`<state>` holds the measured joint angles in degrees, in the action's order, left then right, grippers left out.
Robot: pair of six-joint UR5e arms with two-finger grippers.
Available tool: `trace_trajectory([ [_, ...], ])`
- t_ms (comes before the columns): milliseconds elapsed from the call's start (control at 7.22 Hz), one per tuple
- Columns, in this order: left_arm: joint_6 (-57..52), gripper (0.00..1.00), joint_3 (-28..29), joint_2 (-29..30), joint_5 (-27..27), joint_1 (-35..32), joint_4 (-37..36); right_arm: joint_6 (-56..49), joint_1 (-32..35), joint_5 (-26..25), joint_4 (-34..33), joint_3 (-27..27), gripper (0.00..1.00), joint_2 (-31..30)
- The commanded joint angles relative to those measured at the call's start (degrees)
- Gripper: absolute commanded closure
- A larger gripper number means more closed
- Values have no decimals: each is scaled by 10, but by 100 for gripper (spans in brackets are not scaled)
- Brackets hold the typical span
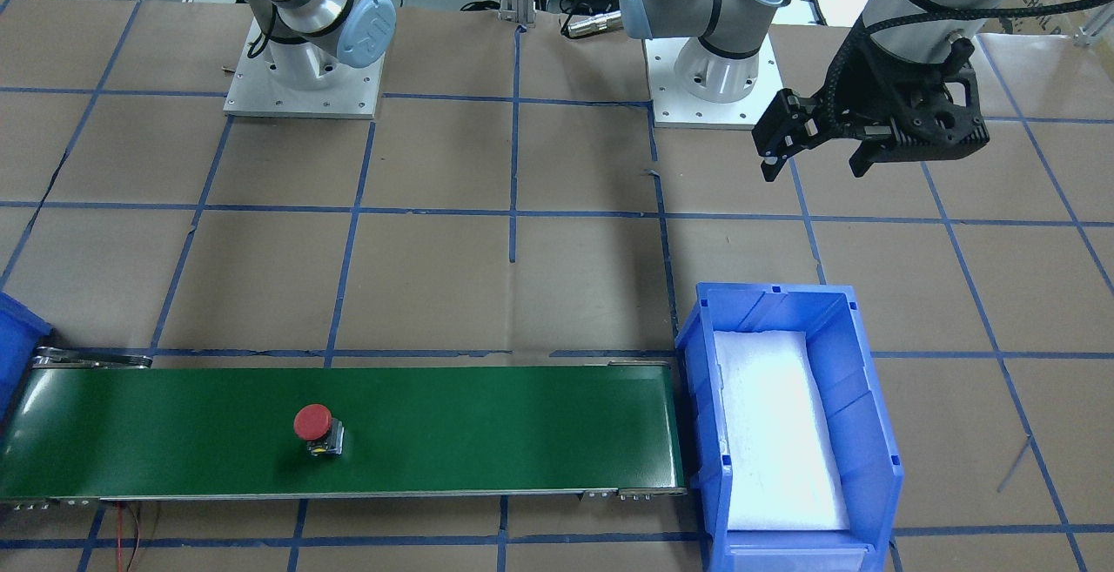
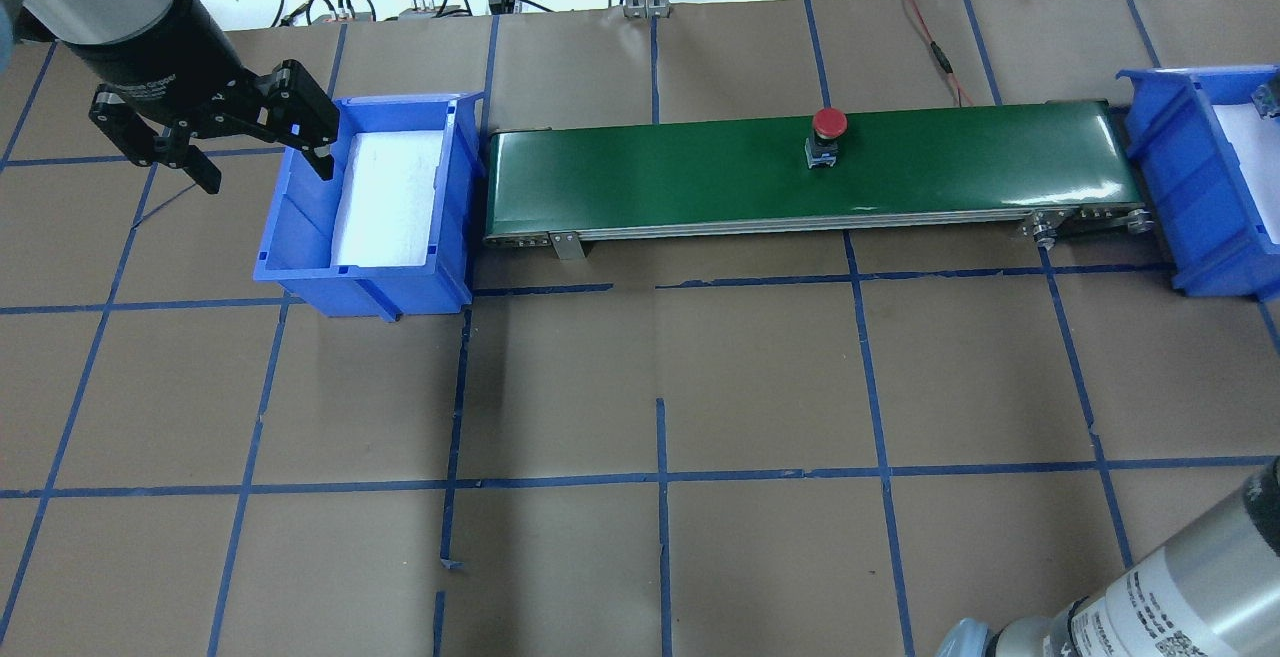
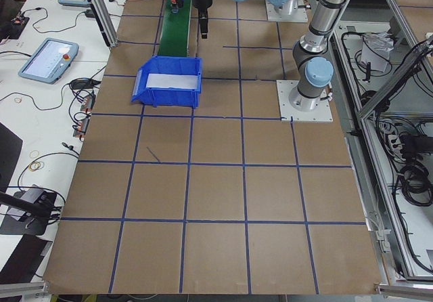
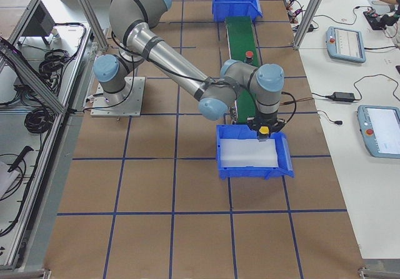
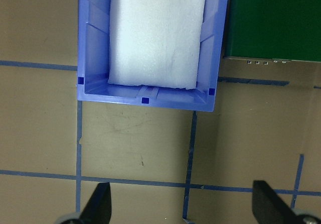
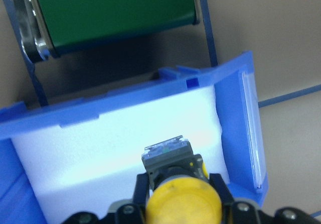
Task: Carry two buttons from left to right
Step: 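Carry the yellow button into the right bin and lower it onto the foam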
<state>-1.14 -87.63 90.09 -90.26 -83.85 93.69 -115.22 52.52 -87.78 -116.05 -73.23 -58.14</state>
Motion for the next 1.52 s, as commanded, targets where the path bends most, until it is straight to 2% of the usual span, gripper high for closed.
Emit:
trace_trajectory([
  [0, 0, 0, 0, 0, 0, 0, 0, -41, -14, -17, -15, 21, 85, 56],
  [277, 0, 0, 0, 0, 0, 0, 0, -46, -14, -83, -18, 3, 85, 70],
  [693, 0, 0, 0, 0, 0, -1, 0, -46, -14, -87, -17, -17, 81, 67],
  [831, 0, 0, 0, 0, 0, -1, 0, -47, -14, -84, -17, -23, 1, 59],
  [1108, 0, 0, 0, 0, 0, 0, 0, -47, -14, -90, -10, -24, 0, 35],
  [1386, 0, 0, 0, 0, 0, 0, 0, -41, -8, -82, 63, -24, 0, -27],
])
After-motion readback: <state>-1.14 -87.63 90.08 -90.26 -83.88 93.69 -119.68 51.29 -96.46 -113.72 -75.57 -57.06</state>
